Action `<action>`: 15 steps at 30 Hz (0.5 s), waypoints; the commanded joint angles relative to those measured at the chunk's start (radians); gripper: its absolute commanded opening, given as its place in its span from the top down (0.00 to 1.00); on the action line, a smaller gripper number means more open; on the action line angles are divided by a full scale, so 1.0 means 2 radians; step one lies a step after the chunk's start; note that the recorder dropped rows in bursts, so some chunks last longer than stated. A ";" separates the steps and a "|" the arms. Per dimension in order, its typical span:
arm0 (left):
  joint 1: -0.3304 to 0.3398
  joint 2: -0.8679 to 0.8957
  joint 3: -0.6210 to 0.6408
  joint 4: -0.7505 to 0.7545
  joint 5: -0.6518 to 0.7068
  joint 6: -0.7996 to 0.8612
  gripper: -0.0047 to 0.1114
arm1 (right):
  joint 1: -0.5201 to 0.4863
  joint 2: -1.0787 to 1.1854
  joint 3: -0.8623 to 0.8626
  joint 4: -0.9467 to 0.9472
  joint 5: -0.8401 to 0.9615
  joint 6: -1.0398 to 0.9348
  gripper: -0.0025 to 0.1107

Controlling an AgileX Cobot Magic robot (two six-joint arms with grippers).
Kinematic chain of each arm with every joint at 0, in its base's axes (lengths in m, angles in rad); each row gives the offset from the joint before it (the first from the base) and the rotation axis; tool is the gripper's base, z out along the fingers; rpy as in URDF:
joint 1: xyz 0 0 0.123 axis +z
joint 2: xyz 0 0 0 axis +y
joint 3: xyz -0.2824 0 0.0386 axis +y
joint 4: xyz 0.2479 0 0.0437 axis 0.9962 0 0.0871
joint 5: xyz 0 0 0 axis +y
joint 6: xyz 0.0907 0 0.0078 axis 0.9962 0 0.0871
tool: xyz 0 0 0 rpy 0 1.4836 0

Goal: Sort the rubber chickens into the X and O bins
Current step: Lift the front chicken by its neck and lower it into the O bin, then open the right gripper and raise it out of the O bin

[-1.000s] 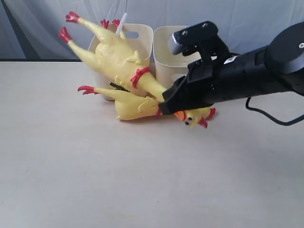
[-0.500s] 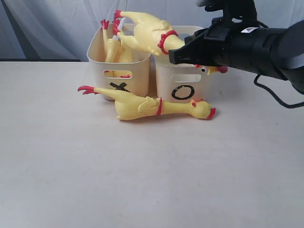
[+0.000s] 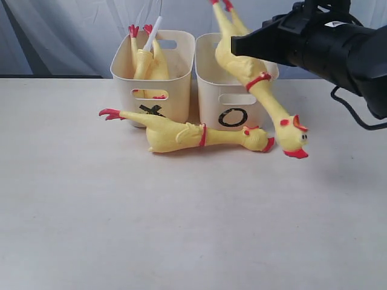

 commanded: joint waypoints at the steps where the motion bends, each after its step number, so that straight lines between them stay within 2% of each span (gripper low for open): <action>1: 0.000 -0.002 0.003 -0.002 -0.001 -0.003 0.96 | -0.002 0.007 -0.003 0.046 -0.012 -0.067 0.99; 10: 0.000 -0.002 0.003 -0.002 -0.001 -0.003 0.96 | -0.002 0.012 -0.003 0.043 -0.017 -0.121 0.99; 15: 0.000 -0.002 0.003 -0.002 -0.001 -0.003 0.96 | -0.002 0.012 -0.003 0.043 -0.057 -0.124 0.99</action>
